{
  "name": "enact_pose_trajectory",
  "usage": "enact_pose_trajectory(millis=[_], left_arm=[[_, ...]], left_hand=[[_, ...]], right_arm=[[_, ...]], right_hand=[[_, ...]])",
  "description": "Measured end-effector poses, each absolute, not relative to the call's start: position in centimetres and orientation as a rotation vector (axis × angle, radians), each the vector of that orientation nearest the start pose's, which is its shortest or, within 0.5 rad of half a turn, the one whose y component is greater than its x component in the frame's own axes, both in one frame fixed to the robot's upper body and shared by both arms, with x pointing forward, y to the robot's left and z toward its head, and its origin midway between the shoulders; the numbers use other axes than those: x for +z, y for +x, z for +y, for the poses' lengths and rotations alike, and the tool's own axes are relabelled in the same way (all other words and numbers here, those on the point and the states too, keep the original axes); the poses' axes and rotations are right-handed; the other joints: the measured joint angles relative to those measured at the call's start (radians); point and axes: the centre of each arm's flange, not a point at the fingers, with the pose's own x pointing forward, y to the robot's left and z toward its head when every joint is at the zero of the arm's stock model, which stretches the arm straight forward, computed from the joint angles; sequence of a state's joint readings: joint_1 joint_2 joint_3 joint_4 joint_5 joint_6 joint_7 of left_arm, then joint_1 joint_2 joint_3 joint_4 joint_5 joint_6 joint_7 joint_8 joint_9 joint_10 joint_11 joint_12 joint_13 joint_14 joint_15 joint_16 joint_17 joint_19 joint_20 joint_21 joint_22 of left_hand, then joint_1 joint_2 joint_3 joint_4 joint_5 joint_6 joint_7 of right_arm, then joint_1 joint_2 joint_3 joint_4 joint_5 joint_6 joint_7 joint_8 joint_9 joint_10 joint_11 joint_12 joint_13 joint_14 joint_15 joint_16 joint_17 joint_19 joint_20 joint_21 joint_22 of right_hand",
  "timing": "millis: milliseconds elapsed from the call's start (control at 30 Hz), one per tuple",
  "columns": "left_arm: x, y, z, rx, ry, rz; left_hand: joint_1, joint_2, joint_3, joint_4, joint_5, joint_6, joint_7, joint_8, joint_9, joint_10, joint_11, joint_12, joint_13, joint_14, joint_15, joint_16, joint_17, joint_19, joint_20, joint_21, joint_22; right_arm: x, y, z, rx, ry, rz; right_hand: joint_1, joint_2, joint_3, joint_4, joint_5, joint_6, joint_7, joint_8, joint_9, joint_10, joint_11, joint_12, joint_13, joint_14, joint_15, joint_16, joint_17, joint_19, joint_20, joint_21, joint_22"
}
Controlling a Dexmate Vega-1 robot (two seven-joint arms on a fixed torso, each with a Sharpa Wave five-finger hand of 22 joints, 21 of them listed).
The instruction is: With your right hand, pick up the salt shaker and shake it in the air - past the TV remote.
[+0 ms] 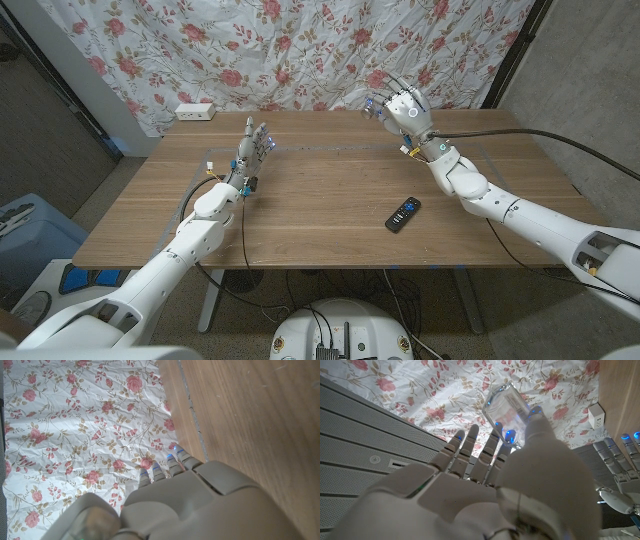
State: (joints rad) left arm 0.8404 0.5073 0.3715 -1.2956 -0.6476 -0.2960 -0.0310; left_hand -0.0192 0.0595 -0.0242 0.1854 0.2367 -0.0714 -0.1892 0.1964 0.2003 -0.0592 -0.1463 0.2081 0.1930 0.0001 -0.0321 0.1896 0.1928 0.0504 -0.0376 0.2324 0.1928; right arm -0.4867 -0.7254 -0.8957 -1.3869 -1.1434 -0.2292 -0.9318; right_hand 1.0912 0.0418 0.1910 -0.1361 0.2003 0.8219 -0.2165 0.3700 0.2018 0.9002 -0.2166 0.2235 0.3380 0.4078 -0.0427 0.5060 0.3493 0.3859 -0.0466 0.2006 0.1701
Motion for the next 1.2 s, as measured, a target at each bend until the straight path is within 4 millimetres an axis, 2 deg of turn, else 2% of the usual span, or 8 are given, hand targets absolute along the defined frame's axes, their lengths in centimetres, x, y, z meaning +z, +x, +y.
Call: enact_pose_trajectory(millis=[667,800,833,1200], left_arm=[[-2.9,65.3,28.95,-0.207,-0.041,-0.595],[-2.91,65.3,28.95,-0.207,-0.041,-0.595],[-2.9,65.3,28.95,-0.207,-0.041,-0.595],[-2.91,65.3,28.95,-0.206,-0.041,-0.595]], left_hand=[[0.0,0.0,0.0,0.0,0.0,0.0,0.0,0.0,0.0,0.0,0.0,0.0,0.0,0.0,0.0,0.0,0.0,0.0,0.0,0.0,0.0],[0.0,0.0,0.0,0.0,0.0,0.0,0.0,0.0,0.0,0.0,0.0,0.0,0.0,0.0,0.0,0.0,0.0,0.0,0.0,0.0,0.0],[0.0,0.0,0.0,0.0,0.0,0.0,0.0,0.0,0.0,0.0,0.0,0.0,0.0,0.0,0.0,0.0,0.0,0.0,0.0,0.0,0.0],[0.0,0.0,0.0,0.0,0.0,0.0,0.0,0.0,0.0,0.0,0.0,0.0,0.0,0.0,0.0,0.0,0.0,0.0,0.0,0.0,0.0]], right_arm=[[7.48,58.39,-20.59,-0.619,-1.622,-1.316],[7.34,58.56,-20.66,-0.562,-1.59,-1.255],[7.33,58.5,-20.62,-0.553,-1.583,-1.248],[6.89,58.55,-20.56,-0.456,-1.497,-1.147]], right_hand=[[-0.001,-0.001,-0.017,0.017,-0.008,0.0,0.0,-0.001,0.0,0.008,0.0,-0.003,-0.007,0.0,0.0,-0.022,-0.014,0.0,0.0,0.0,0.0],[-0.051,0.002,-0.023,0.023,-0.008,0.0,0.0,-0.004,0.002,0.013,-0.005,-0.003,-0.009,0.0,0.0,-0.03,-0.019,0.0,0.0,-0.001,0.0],[-0.065,0.013,-0.024,0.024,-0.008,0.0,0.0,-0.005,0.002,0.015,-0.007,-0.003,-0.009,0.0,0.0,-0.03,-0.02,0.0,0.0,-0.004,0.0],[-0.076,0.006,-0.024,0.024,-0.011,0.005,0.005,-0.009,0.002,0.015,-0.007,-0.003,-0.01,0.0,0.0,-0.03,-0.02,-0.004,0.004,-0.005,0.0]])
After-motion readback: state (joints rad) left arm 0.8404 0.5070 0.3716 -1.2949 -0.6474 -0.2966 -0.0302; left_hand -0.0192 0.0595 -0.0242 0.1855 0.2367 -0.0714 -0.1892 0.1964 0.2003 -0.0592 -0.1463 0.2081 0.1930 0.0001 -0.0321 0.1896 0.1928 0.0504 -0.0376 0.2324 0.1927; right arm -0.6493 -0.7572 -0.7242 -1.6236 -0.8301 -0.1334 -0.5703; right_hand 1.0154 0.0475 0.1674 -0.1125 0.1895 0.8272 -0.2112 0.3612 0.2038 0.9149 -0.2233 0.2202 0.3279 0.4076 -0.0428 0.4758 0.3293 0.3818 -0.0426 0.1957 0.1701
